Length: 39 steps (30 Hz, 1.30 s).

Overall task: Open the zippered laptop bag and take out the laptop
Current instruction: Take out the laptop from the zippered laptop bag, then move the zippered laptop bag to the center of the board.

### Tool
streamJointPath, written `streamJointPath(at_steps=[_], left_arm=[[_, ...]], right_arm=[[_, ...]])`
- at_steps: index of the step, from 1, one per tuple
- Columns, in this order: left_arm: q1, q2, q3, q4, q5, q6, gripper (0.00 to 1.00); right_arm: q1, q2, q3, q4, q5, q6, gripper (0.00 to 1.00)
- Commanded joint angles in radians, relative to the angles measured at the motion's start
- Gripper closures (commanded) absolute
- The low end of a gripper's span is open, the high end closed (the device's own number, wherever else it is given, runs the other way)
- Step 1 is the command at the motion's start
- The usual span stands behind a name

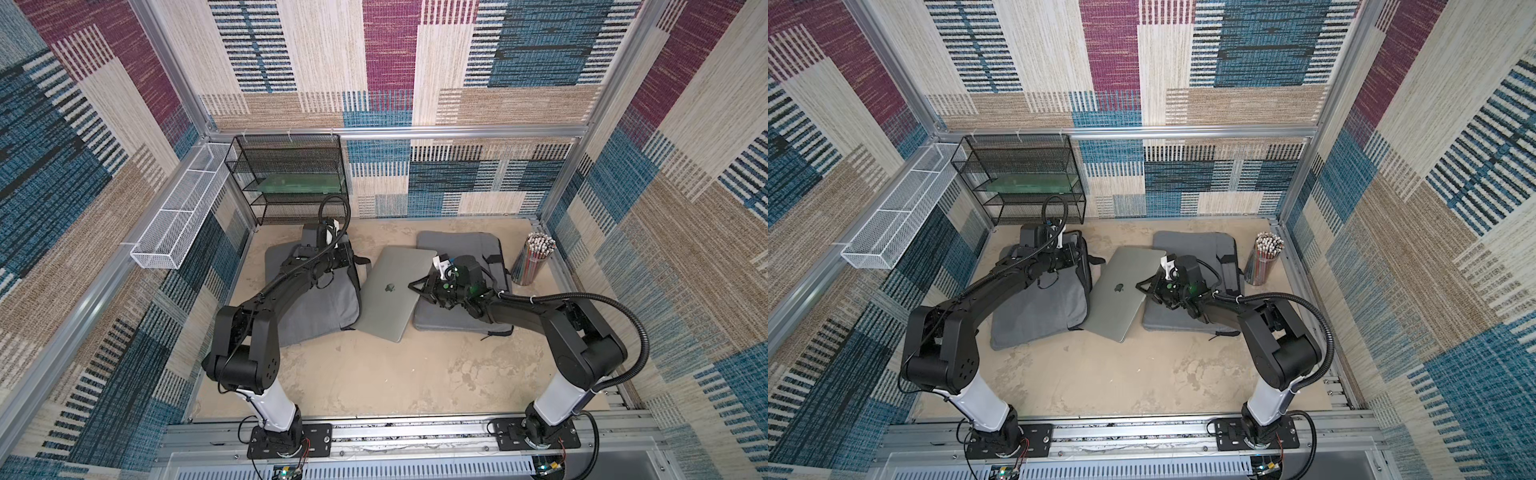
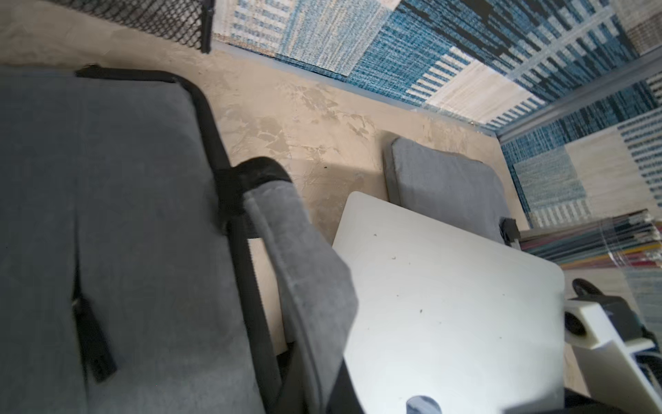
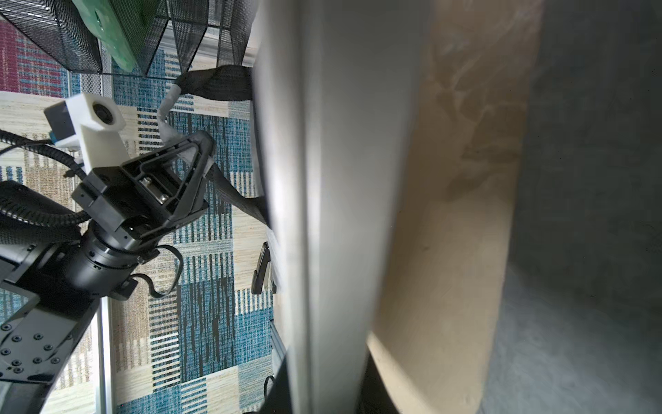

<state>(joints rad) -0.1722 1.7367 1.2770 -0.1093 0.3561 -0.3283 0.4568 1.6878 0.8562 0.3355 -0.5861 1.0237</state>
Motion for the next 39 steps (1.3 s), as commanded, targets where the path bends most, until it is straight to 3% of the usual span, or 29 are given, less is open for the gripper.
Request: streamJointPath(at_steps=[1, 11, 22, 29, 39], left_arm=[[-0.003, 0.038, 0.071, -0.047, 0.099, 0.191, 1.00], [-0.030, 0.149, 0.236, -0.229, 0.127, 0.438, 1.00], [-0.110, 0.259, 0.357, -0.397, 0.022, 0.626, 1.00], [-0.128, 0.269, 0.332, -0.463, -0.093, 0.797, 1.00], [-0.096, 0.333, 0.355, -0.516, -0.291, 1.045, 1.00]], right_arm=[[-0.007, -0.039, -0.007, 0.079, -0.001, -0.032, 1.00], [-0.052, -0.145, -0.019, -0.029, 0.056, -0.085, 1.00], [-0.219, -0.396, -0.101, -0.143, 0.059, -0.136, 1.00], [-0.272, -0.479, -0.118, -0.184, 0.051, -0.158, 1.00], [-0.275, -0.475, -0.155, -0.129, 0.032, -0.127, 1.00]])
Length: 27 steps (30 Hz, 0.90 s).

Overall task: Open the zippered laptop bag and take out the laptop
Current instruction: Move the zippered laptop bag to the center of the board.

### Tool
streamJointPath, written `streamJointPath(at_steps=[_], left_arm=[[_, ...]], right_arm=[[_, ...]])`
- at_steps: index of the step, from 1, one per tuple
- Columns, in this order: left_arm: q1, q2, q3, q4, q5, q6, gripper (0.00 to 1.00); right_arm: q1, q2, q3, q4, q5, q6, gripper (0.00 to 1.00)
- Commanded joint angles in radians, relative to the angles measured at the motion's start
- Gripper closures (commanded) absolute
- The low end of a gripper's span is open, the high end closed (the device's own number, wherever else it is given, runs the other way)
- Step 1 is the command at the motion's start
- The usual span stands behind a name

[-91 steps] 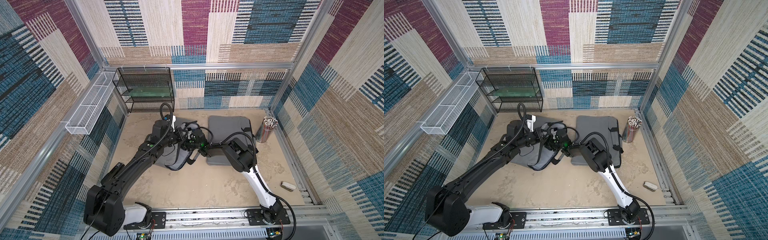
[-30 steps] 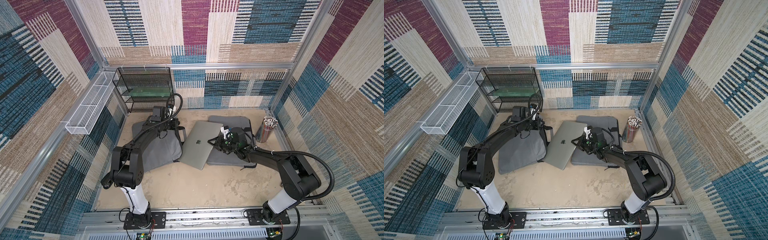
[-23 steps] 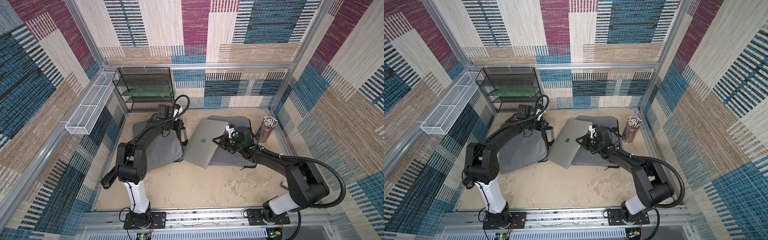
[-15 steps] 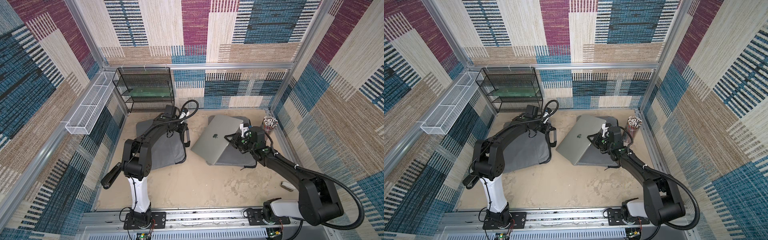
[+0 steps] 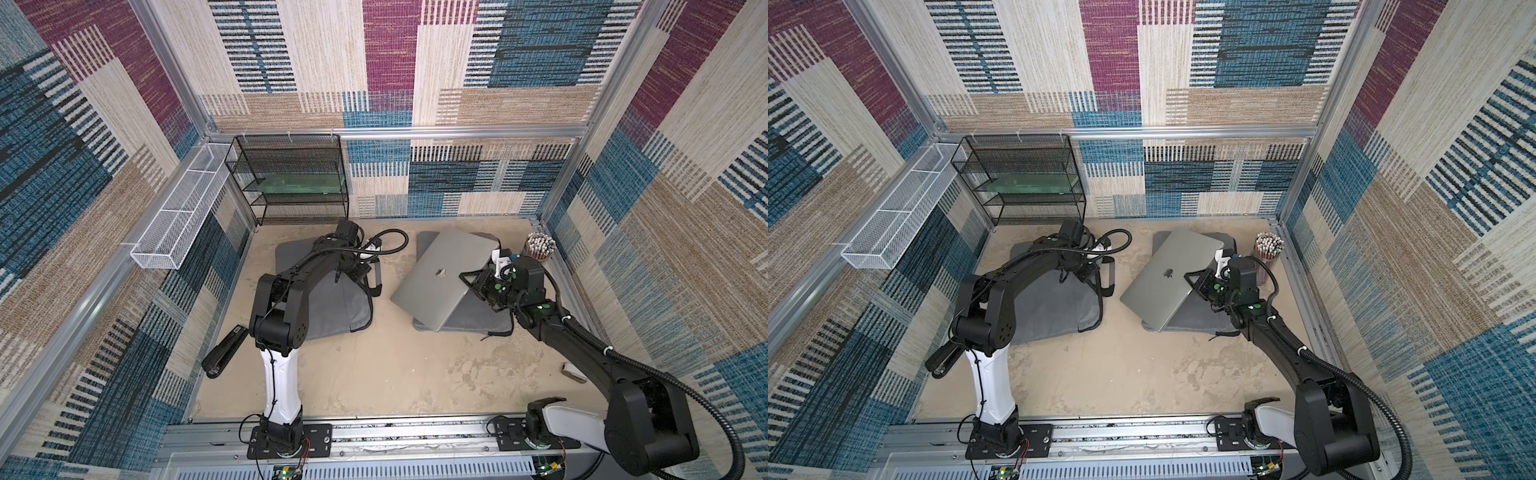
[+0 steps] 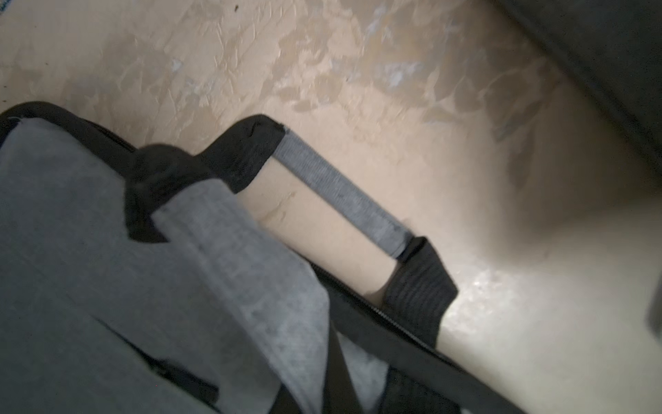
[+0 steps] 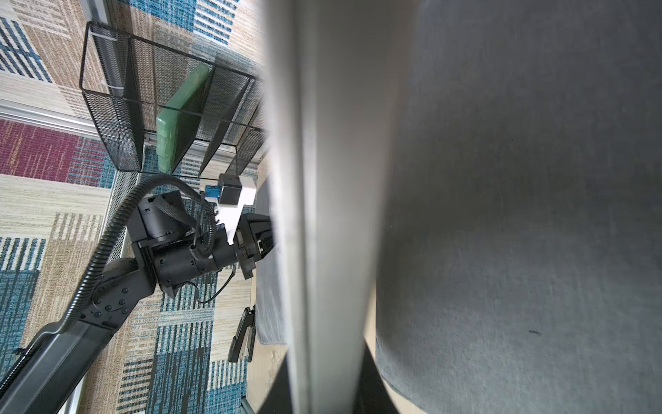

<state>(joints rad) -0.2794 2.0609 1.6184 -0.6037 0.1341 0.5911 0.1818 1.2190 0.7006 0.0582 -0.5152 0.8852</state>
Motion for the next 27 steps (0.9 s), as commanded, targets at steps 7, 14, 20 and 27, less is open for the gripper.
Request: streamJointPath(at_steps=[7, 14, 20, 27], left_arm=[[0.038, 0.077, 0.028, -0.006, -0.171, 0.286, 1.00], [0.068, 0.105, 0.003, 0.037, -0.217, 0.464, 1.00], [0.109, 0.156, 0.042, 0.061, -0.295, 0.569, 1.00], [0.141, 0.159, 0.054, 0.144, -0.306, 0.635, 1.00]], right_arm=[[0.000, -0.009, -0.012, 0.160, -0.036, 0.022, 1.00], [0.001, -0.016, -0.016, 0.151, -0.022, 0.029, 1.00], [0.000, -0.013, -0.011, 0.150, -0.018, 0.037, 1.00], [0.001, 0.008, -0.001, 0.135, -0.021, 0.031, 1.00]])
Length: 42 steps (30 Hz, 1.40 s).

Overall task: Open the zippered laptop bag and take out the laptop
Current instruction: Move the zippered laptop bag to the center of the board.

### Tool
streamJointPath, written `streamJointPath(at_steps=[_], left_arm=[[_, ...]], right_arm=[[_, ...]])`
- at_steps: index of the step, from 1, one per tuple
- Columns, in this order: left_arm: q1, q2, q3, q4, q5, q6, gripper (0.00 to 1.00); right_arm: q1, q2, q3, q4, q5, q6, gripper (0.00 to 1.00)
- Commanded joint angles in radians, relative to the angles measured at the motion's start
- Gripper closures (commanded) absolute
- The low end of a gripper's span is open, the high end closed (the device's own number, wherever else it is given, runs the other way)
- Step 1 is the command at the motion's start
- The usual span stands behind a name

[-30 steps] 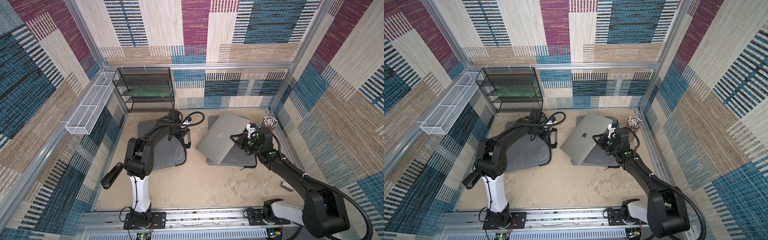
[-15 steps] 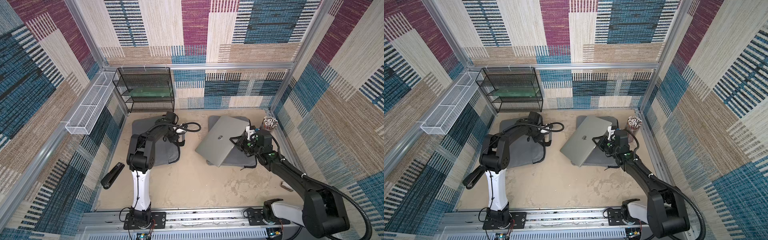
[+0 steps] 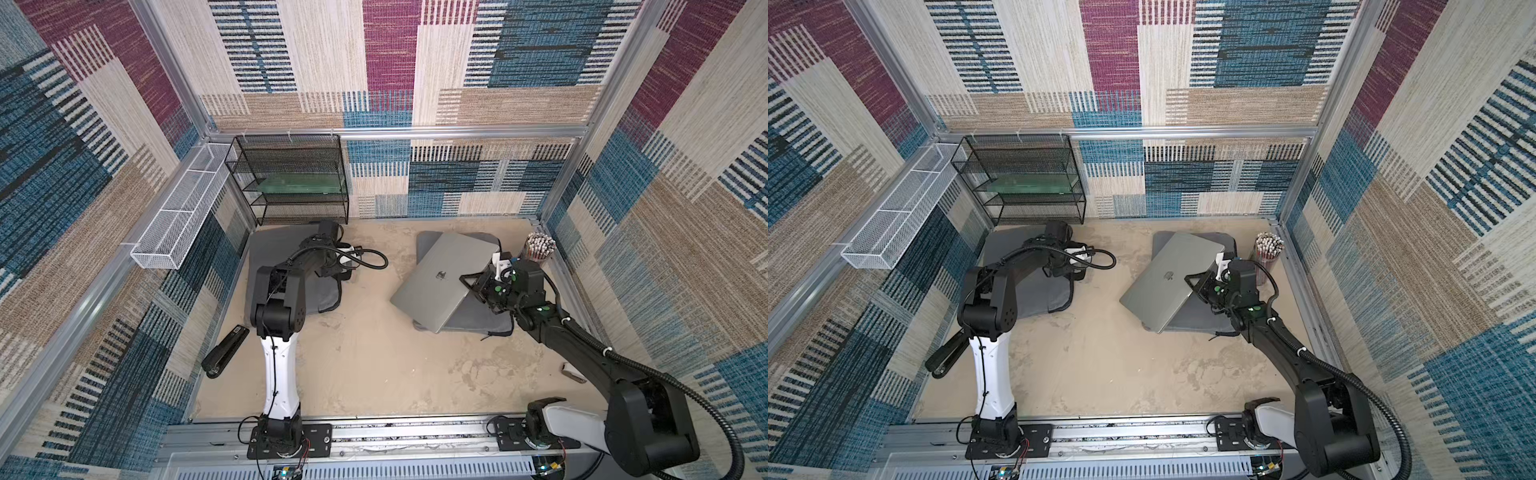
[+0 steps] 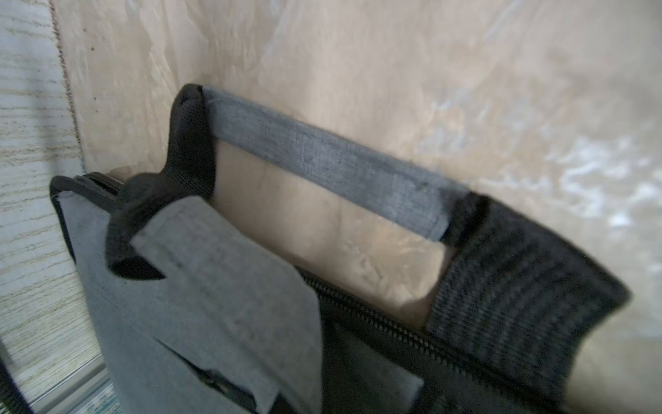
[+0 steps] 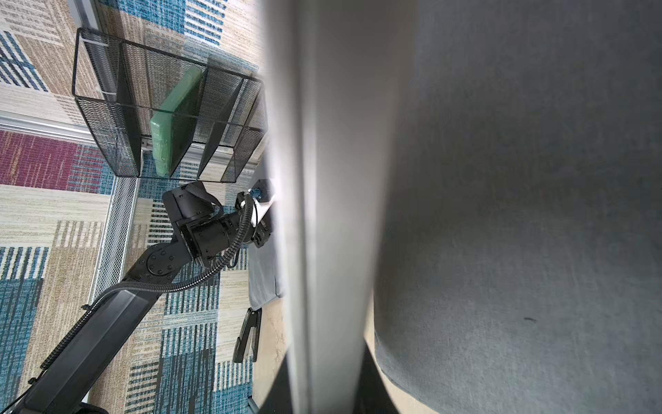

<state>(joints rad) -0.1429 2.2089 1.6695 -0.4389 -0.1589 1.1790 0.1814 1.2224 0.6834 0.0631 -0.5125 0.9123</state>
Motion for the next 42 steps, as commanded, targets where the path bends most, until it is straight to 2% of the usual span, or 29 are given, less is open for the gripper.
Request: streamJointPath(at_steps=[1, 4, 7, 11, 12, 15, 16, 20, 24, 27, 31, 35, 38, 42], left_arm=[[0.004, 0.008, 0.010, -0.019, -0.003, 0.036, 1.00], [0.003, -0.004, 0.005, 0.012, 0.011, 0.024, 1.00], [0.003, -0.018, -0.016, 0.036, -0.028, 0.043, 1.00], [0.000, -0.093, -0.047, 0.033, 0.011, -0.054, 0.98], [0.000, -0.114, -0.055, 0.032, 0.024, -0.086, 0.88], [-0.006, -0.187, -0.066, 0.024, 0.041, -0.227, 0.50], [-0.009, -0.211, -0.069, 0.017, 0.041, -0.279, 0.47], [-0.031, -0.307, -0.088, -0.035, 0.035, -0.497, 0.45], [-0.068, -0.407, -0.139, -0.116, 0.049, -0.786, 0.42], [-0.082, -0.498, -0.240, -0.130, 0.090, -1.029, 0.42], [-0.082, -0.615, -0.456, -0.056, 0.221, -1.333, 0.42], [-0.084, -0.694, -0.660, 0.070, 0.335, -1.498, 0.48], [-0.083, -0.706, -0.740, 0.103, 0.299, -1.546, 0.54], [-0.082, -0.683, -0.800, 0.147, 0.339, -1.576, 0.56]], right_arm=[[0.004, 0.010, 0.019, 0.132, -0.026, 0.004, 1.00], [0.009, 0.024, 0.020, 0.138, -0.030, 0.007, 1.00], [0.019, 0.031, 0.028, 0.131, -0.032, -0.001, 1.00], [0.040, 0.041, 0.035, 0.124, -0.024, -0.014, 1.00], [0.044, 0.046, 0.037, 0.126, -0.025, -0.017, 1.00], [0.064, 0.064, 0.050, 0.129, -0.032, -0.025, 1.00], [0.070, 0.072, 0.057, 0.129, -0.036, -0.028, 1.00], [0.087, 0.104, 0.078, 0.131, -0.048, -0.038, 1.00], [0.102, 0.140, 0.089, 0.148, -0.066, -0.040, 1.00], [0.109, 0.163, 0.096, 0.156, -0.089, -0.041, 1.00], [0.117, 0.181, 0.108, 0.153, -0.111, -0.053, 1.00], [0.133, 0.205, 0.136, 0.137, -0.131, -0.073, 1.00], [0.156, 0.224, 0.153, 0.139, -0.146, -0.076, 1.00], [0.183, 0.246, 0.166, 0.140, -0.160, -0.076, 1.00]])
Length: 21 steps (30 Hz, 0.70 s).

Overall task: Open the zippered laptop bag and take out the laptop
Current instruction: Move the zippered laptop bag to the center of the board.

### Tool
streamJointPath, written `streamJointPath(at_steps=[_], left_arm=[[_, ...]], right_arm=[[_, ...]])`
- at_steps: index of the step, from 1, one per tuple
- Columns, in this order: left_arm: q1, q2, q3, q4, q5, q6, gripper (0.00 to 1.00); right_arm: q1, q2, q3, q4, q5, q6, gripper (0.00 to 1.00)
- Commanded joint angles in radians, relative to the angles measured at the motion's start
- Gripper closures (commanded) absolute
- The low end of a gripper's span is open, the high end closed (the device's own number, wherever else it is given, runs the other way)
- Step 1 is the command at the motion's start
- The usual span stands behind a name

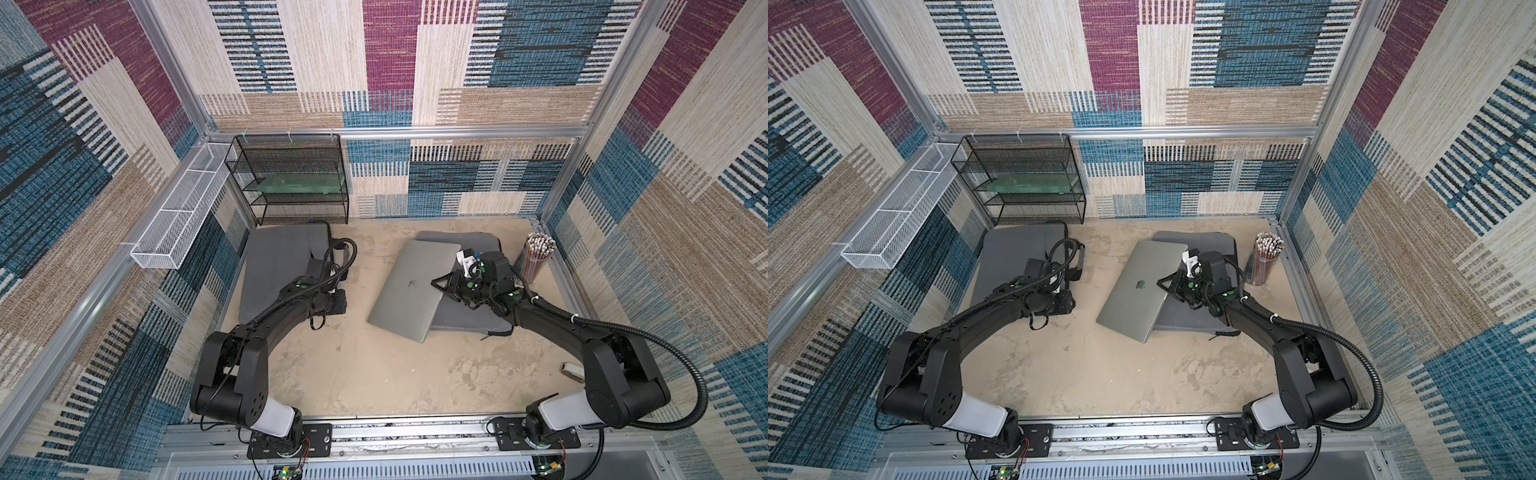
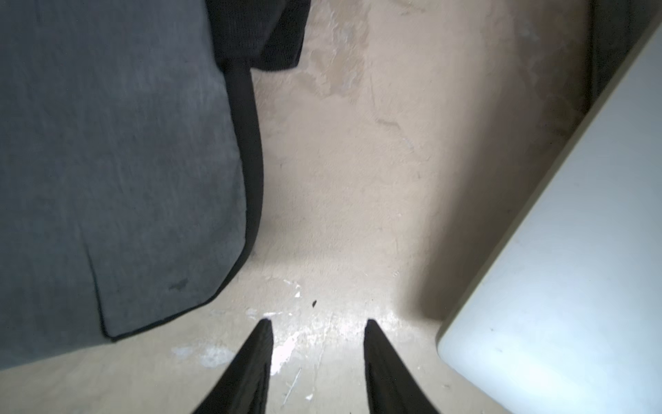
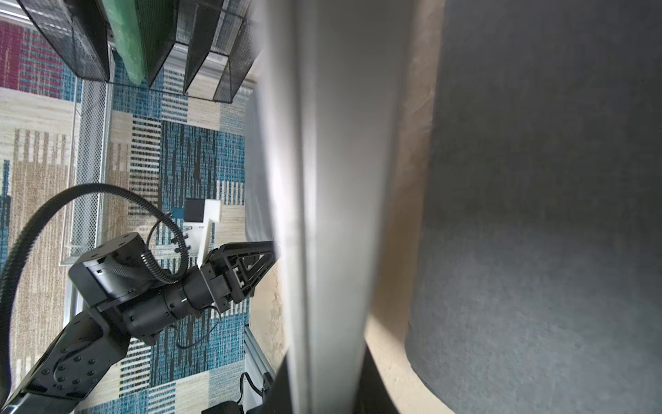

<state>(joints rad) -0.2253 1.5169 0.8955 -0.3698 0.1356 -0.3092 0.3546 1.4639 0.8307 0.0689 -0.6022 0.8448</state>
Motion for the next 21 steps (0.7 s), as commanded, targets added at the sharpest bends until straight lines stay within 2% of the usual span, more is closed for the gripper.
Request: streamJointPath(at_steps=[1, 14, 21], left_arm=[[0.000, 0.013, -0.042, 0.099, 0.052, -0.099, 0.56], [0.016, 0.173, -0.036, 0.236, -0.025, -0.137, 0.60], [0.042, 0.200, -0.044, 0.204, -0.129, -0.175, 0.64]], right_arm=[[0.014, 0.011, 0.023, 0.136, -0.078, -0.007, 1.00], [0.072, 0.115, 0.064, 0.169, -0.153, 0.024, 1.00], [0.135, 0.190, 0.091, 0.213, -0.174, 0.058, 1.00]])
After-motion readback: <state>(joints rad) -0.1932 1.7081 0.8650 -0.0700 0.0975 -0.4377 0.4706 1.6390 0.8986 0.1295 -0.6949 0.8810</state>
